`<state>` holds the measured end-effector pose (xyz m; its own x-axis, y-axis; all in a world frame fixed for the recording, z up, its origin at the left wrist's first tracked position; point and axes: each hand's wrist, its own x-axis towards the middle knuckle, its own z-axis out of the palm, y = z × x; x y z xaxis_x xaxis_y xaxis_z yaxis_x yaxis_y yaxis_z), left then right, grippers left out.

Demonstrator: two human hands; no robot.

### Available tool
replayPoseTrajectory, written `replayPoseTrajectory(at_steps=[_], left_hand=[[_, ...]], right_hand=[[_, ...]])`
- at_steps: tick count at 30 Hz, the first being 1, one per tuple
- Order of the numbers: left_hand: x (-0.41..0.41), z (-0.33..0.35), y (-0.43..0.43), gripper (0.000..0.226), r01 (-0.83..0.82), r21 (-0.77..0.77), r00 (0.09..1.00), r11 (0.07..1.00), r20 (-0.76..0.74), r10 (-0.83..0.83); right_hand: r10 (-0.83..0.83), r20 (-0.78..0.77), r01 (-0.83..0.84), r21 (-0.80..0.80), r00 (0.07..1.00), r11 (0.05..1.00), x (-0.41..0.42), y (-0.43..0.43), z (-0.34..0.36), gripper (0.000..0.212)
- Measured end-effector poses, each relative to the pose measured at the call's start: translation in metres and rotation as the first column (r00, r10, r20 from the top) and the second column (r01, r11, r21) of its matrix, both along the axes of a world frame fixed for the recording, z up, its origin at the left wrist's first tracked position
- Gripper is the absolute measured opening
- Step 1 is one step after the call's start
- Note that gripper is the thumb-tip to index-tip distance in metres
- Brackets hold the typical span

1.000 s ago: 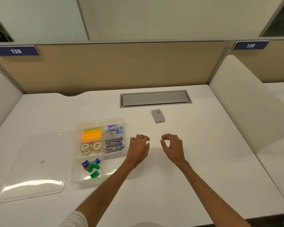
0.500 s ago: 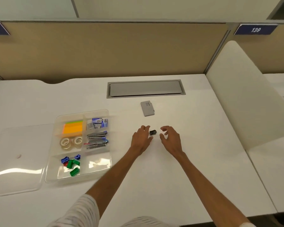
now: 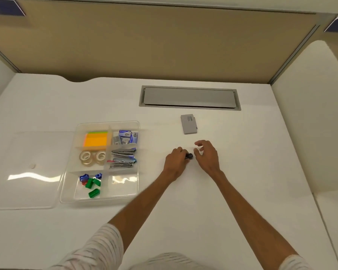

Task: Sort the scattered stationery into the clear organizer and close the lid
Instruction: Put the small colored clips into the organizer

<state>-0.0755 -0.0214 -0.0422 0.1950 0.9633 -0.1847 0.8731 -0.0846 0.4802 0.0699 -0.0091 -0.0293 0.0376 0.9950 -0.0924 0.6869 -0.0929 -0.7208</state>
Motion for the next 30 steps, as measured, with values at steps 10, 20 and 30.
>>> replayPoseTrajectory(at_steps=[10, 20, 30], left_hand=[[-0.061, 0.035, -0.009, 0.028, -0.094, 0.148, 0.995, 0.985, 0.029, 0.091], [-0.156, 0.074, -0.046, 0.029, -0.255, 0.209, 0.966, 0.944, 0.107, 0.237], [-0.279, 0.076, -0.119, 0.027, -0.281, 0.118, 0.957, 0.952, 0.106, 0.269]], right_hand=[[0.173, -0.140, -0.168, 0.049, 0.975, 0.985, -0.064, -0.008, 0.021, 0.020], [0.301, -0.240, -0.278, 0.126, 0.923, 0.952, -0.163, -0.019, 0.050, 0.018], [0.443, -0.319, -0.441, 0.083, 0.838, 0.894, -0.271, -0.067, 0.041, 0.022]])
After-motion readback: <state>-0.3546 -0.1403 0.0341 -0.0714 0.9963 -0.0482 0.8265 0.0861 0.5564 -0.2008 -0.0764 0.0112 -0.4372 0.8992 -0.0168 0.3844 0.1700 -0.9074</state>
